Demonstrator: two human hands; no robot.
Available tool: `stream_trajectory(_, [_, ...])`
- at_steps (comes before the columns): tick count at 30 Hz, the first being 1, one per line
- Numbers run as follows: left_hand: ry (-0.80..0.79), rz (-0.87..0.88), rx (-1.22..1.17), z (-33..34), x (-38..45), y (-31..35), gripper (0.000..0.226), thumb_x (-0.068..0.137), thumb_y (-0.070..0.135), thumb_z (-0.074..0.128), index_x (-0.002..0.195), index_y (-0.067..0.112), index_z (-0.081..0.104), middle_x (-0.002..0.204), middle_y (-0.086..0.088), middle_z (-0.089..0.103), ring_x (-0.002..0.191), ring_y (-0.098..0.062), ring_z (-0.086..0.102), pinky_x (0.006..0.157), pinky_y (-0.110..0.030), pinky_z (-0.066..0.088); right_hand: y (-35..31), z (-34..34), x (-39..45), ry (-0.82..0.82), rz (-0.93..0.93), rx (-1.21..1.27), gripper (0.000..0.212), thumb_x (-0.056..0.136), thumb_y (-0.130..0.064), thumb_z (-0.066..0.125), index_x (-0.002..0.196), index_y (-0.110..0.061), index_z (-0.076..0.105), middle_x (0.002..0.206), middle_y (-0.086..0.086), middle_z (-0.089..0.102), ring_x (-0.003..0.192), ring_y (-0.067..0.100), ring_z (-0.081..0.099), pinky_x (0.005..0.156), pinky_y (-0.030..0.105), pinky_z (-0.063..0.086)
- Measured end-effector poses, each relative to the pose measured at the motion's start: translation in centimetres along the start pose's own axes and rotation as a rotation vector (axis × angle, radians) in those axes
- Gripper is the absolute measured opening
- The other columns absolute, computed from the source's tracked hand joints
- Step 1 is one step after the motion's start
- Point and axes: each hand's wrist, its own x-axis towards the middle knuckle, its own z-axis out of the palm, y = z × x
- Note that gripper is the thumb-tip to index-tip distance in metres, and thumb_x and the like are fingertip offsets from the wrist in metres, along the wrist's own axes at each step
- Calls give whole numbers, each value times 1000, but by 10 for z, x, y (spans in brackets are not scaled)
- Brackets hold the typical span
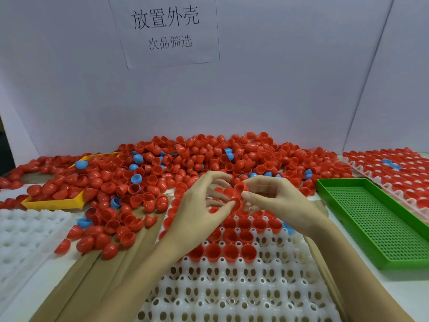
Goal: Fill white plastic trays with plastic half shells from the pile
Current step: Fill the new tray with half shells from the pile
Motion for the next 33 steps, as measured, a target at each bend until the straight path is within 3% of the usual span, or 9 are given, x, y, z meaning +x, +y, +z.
stream_trajectory(6, [138, 123, 201, -2, 1, -4, 9, 90, 20, 78, 92, 28, 73, 95, 13, 67, 83, -15, 68, 72, -24, 57, 1, -1, 1, 60, -17, 78, 26, 88, -23, 85, 110, -20, 71, 98, 9, 79, 91, 25, 78, 80, 26, 61])
stream_trajectory(10, [43, -38, 37, -1, 2, -3, 13, 94, 37, 72, 95, 27, 81, 96, 15, 75, 84, -11, 72, 76, -30, 59, -1, 2, 1, -10, -31, 50, 28, 87, -18, 86, 105, -18, 65, 99, 7, 77, 94, 25, 76, 86, 29, 59])
stream_trajectory(14, [-50, -222, -183, -6, 5, 0, 16, 83, 41, 83, 93, 28, 82, 93, 8, 79, 82, -11, 75, 76, -22, 57, -2, 11, 1, -87, -87, -44, 27, 88, -19, 85, 106, -12, 66, 104, 8, 77, 101, 28, 76, 95, 40, 60])
stream_trajectory(18, [-38, -251, -207, -8, 4, 1, 18, 77, 34, 89, 92, 30, 80, 99, 10, 78, 83, -10, 76, 77, -17, 55, -6, 5, -1, -152, -68, -53, 23, 94, -18, 79, 114, -15, 68, 106, 7, 77, 98, 29, 75, 91, 37, 60])
stream_trajectory(21, [-47, -243, -191, -9, 4, 4, 13, 82, 29, 86, 93, 30, 79, 104, 13, 77, 84, -11, 76, 84, -17, 56, -6, -7, -3, -107, -43, -42, 12, 101, -8, 68, 110, -12, 74, 105, 8, 76, 96, 30, 74, 87, 37, 61])
stream_trajectory(24, [-35, -165, -128, -8, 2, 9, 14, 85, 20, 84, 95, 29, 79, 107, 14, 73, 87, -10, 74, 83, -24, 58, -4, -17, -2, 60, -14, -14, 19, 103, 0, 60, 104, -9, 76, 99, 12, 76, 87, 23, 73, 82, 33, 62])
stream_trajectory(27, [-48, 29, 29, -1, -4, 16, 16, 86, 16, 82, 97, 27, 79, 106, 15, 67, 91, -9, 71, 80, -20, 57, -1, -22, -2, 199, 24, 6, 25, 104, 6, 53, 103, -5, 76, 94, 13, 76, 79, 20, 72, 75, 28, 62])
stream_trajectory(33, [-152, 354, 465, 24, -23, 23, 9, 91, 30, 75, 99, 27, 73, 105, 20, 56, 96, 0, 57, 83, -16, 51, 4, -26, 0, 321, 58, 34, 27, 104, 7, 51, 102, -2, 76, 90, 6, 77, 74, 18, 72, 69, 23, 59])
